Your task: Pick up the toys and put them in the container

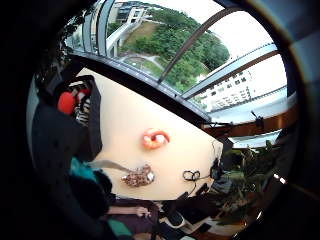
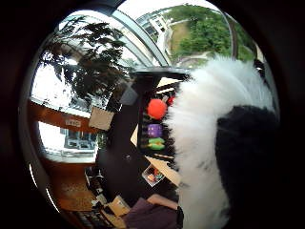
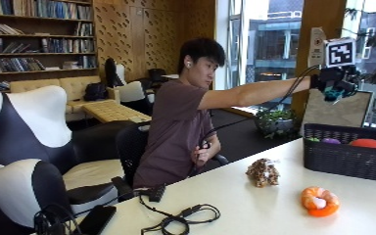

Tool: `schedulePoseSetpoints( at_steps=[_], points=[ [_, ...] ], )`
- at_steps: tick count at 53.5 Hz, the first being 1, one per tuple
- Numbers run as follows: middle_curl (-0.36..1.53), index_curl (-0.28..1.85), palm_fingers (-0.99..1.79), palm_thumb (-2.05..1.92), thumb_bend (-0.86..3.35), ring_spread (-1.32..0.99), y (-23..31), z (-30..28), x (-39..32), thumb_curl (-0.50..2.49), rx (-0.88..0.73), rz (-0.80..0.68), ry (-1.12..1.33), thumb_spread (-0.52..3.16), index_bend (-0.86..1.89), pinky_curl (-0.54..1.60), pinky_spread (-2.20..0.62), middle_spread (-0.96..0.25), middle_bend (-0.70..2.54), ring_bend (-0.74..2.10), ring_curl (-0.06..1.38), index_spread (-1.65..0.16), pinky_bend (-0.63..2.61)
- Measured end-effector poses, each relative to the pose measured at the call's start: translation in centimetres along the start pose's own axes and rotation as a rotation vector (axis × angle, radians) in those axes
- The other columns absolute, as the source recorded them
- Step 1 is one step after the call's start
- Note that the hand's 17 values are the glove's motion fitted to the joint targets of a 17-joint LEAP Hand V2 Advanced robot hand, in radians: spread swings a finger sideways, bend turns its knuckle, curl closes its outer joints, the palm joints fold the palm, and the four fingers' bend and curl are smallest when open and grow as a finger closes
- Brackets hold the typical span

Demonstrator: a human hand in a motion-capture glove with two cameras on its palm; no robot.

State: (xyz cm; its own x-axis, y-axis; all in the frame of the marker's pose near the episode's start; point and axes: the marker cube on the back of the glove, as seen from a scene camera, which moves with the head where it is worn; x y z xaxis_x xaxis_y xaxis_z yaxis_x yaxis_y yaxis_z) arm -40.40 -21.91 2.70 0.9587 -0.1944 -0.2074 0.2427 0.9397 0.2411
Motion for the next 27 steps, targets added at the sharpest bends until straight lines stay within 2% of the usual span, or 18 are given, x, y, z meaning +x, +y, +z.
schedulePoseSetpoints(
  at_steps=[4, 10, 14, 18, 20, 22, 25, 27],
  points=[
    [0.85, 0.77, 1.04, 0.56, 0.0, -0.33, 0.0, 1.9, -4.8, 1.03, -0.037, 0.038, 0.055, 0.45, 0.99, 0.54, -0.4, -0.17, 1.35, 1.49, 0.65, -0.3, 1.08],
    [0.85, 0.82, 1.04, 0.56, -0.01, -0.33, 0.9, 3.3, -13.7, 1.05, -0.066, -0.149, -0.089, 0.44, 0.95, 0.54, -0.4, -0.17, 1.35, 1.49, 0.65, -0.31, 1.08],
    [0.85, 0.85, 1.04, 0.56, -0.01, -0.33, 0.6, 4.6, -17.1, 1.07, -0.079, -0.091, -0.044, 0.44, 0.93, 0.54, -0.4, -0.17, 1.35, 1.49, 0.65, -0.31, 1.07],
    [0.85, 0.89, 1.04, 0.56, -0.01, -0.33, 1.3, 5.0, -20.0, 1.08, -0.093, -0.311, -0.151, 0.44, 0.91, 0.55, -0.4, -0.17, 1.35, 1.49, 0.65, -0.31, 1.07],
    [0.85, 0.9, 1.04, 0.55, -0.01, -0.33, 1.5, 5.3, -20.8, 1.09, -0.097, -0.361, -0.161, 0.43, 0.91, 0.55, -0.4, -0.17, 1.35, 1.49, 0.65, -0.31, 1.07],
    [0.85, 0.92, 1.04, 0.55, -0.01, -0.33, 1.3, 5.6, -21.6, 1.1, -0.102, -0.338, -0.145, 0.43, 0.89, 0.55, -0.4, -0.17, 1.34, 1.49, 0.65, -0.32, 1.07],
    [0.85, 0.94, 1.04, 0.55, -0.01, -0.33, 0.8, 6.3, -21.8, 1.11, -0.106, -0.217, -0.08, 0.43, 0.88, 0.55, -0.4, -0.17, 1.34, 1.49, 0.65, -0.32, 1.07],
    [0.85, 0.96, 1.04, 0.55, -0.01, -0.33, 0.8, 6.6, -22.0, 1.11, -0.112, -0.203, -0.069, 0.43, 0.87, 0.55, -0.4, -0.17, 1.34, 1.48, 0.65, -0.32, 1.07]
  ],
)
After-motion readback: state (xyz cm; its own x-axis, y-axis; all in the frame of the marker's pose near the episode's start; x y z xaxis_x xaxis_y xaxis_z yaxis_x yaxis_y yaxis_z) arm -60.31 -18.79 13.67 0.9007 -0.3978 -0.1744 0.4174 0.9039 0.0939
